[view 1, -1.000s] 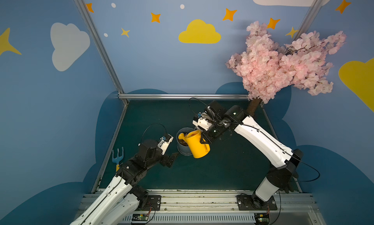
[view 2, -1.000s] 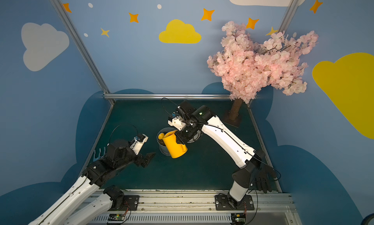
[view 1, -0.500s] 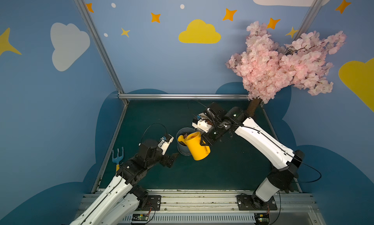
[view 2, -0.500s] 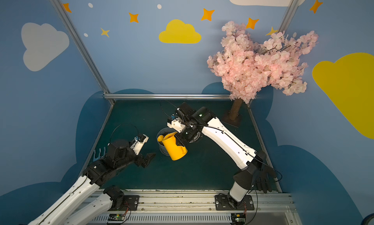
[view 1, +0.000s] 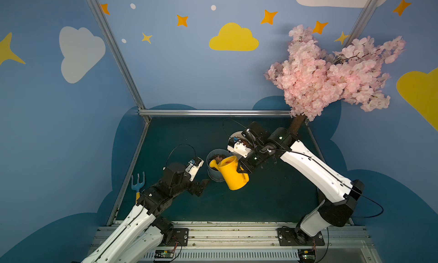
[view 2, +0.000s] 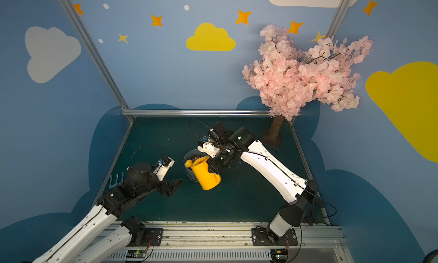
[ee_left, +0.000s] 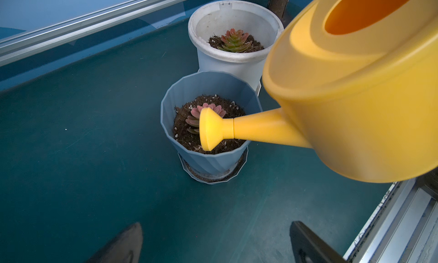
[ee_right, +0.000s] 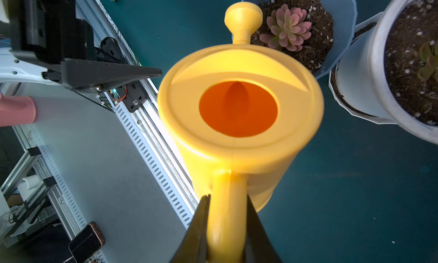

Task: Water the succulent around the soil edge
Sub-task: Water the soil of the potted plant with water.

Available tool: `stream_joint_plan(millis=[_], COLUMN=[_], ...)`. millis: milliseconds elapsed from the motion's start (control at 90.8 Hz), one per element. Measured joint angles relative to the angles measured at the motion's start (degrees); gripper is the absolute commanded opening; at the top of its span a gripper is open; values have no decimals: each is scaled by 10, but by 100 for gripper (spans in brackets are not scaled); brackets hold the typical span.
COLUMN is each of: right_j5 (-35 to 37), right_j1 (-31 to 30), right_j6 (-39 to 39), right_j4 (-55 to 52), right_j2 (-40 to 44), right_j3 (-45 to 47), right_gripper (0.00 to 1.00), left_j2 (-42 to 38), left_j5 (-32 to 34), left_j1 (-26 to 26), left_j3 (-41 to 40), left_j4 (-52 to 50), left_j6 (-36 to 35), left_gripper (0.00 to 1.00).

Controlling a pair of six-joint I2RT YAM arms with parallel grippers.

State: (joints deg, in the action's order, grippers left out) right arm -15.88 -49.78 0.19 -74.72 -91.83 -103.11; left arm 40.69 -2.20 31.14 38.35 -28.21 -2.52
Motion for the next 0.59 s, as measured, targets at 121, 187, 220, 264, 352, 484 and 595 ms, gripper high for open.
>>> stream_joint_plan(millis=[121,187,220,264,352,484,595], right_j5=[3,4,4,5,8,12,16], right_j1=[0,0,-1,-2,-3,-4,-4], right_j6=[0,0,1,1,2,5,7], right_j4=[0,-1,-1,-1,-2,-2,-2], right_j2=[6,10,13,17,24,37,45], right_j3=[10,15,18,21,24,30,35], right_gripper=[0,0,0,0,0,0,0], left_j2=[5,7,8,9,9,10,10], left_j5=[-7,-9,-9,-10,-10,-10,-10], left_j1=[0,0,0,0,0,0,0], left_j3=[0,0,0,0,0,0,0], left_j4=[0,0,0,0,0,0,0], left_j6=[0,0,0,0,0,0,0], left_gripper=[100,100,100,100,100,100,100])
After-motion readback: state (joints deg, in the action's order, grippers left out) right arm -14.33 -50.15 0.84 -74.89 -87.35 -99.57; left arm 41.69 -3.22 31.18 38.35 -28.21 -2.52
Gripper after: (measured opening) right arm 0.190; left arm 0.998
